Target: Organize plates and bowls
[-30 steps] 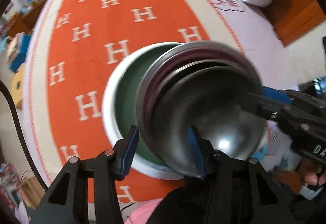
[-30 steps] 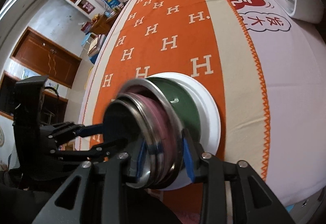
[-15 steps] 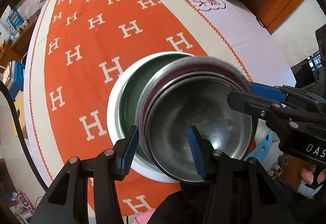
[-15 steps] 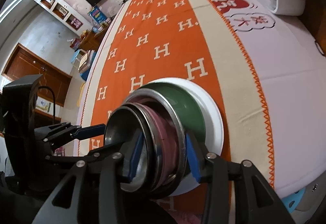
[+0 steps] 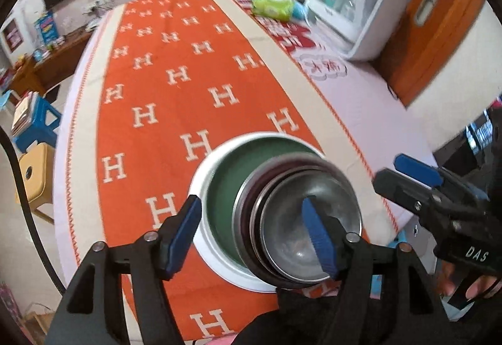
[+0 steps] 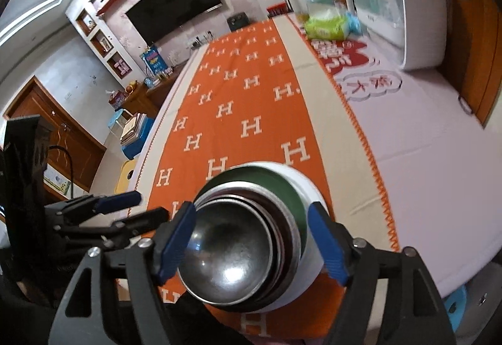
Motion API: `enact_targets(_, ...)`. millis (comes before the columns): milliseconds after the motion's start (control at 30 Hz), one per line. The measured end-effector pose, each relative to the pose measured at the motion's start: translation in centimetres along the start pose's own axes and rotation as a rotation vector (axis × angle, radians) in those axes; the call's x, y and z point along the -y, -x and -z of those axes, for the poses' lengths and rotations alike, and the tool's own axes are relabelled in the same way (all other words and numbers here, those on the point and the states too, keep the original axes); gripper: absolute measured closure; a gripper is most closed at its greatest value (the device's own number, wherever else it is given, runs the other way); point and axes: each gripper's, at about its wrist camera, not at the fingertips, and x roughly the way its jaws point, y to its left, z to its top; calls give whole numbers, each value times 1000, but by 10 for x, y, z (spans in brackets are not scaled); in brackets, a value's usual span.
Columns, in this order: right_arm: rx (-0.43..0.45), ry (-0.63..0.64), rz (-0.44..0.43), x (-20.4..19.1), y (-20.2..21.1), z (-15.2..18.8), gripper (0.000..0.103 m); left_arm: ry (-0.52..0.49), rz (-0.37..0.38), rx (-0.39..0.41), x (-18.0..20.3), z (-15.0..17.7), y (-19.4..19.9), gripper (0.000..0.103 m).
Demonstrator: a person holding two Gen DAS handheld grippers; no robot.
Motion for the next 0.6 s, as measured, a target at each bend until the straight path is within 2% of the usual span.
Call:
enact_targets(167, 8, 82, -13, -4, 21, -7, 18, 90, -42, 74, -3, 2, 35, 22)
enact_targets(267, 0, 127, 9, -6, 40, -10, 14, 96, -80, 99, 6, 6, 53, 17)
enact_targets(367, 10, 153, 26, -8, 64, -7, 6, 105, -73, 115, 18, 13, 69, 10)
enact_targets(467, 16, 197, 53, -11, 86, 0, 4, 139, -75, 139, 32, 22, 81, 2)
enact_targets(600, 28, 184, 58, -9, 108, 6, 1, 155, -142, 213, 57, 40, 94, 1)
